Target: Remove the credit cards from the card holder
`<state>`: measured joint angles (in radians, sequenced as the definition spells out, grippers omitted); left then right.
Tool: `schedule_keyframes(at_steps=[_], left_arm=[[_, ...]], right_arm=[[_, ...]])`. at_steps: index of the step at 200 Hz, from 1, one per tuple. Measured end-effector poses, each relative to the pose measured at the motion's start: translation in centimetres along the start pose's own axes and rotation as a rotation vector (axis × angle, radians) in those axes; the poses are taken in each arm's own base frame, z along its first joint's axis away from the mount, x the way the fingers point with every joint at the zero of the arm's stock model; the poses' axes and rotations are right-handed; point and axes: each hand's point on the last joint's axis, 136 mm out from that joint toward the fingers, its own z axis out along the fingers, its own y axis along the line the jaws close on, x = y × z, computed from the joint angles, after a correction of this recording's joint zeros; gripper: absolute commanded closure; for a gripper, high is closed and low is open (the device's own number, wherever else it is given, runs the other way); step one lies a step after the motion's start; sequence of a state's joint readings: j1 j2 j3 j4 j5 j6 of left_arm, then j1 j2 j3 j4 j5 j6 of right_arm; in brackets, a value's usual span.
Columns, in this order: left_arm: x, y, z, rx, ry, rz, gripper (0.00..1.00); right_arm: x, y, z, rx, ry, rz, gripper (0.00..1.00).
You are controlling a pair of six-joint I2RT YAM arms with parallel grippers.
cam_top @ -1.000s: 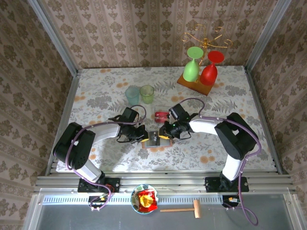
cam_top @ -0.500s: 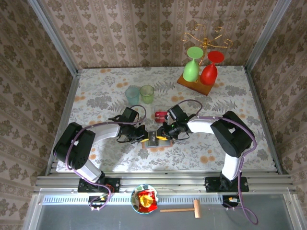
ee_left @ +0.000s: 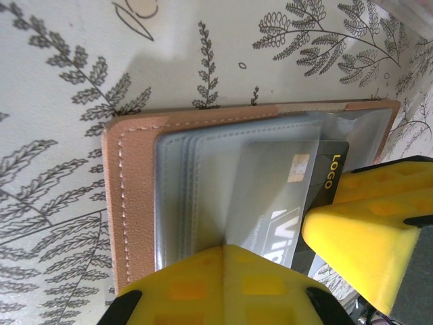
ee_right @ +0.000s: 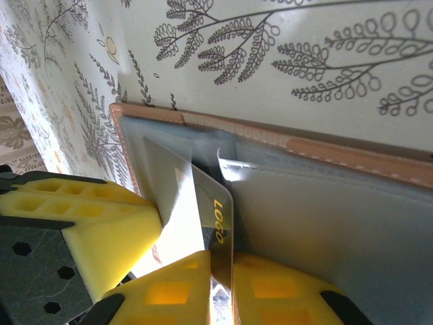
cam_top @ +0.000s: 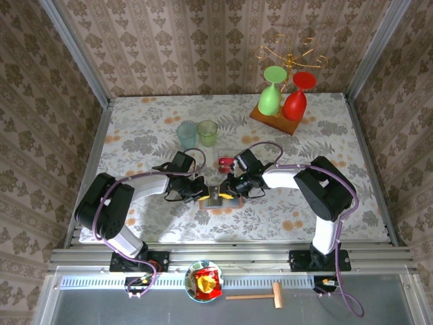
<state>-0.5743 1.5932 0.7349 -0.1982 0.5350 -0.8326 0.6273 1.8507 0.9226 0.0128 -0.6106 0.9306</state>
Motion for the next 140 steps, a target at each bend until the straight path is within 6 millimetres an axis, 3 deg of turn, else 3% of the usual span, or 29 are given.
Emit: schedule_keyframes(at_steps=[140], left_arm=[[0.1, 0.0, -0.1, -0.010, 0.009, 0.012, 0.95]], right_arm=[[0.2, -1.7, -3.5, 0.218, -0.037, -0.113, 0.91]])
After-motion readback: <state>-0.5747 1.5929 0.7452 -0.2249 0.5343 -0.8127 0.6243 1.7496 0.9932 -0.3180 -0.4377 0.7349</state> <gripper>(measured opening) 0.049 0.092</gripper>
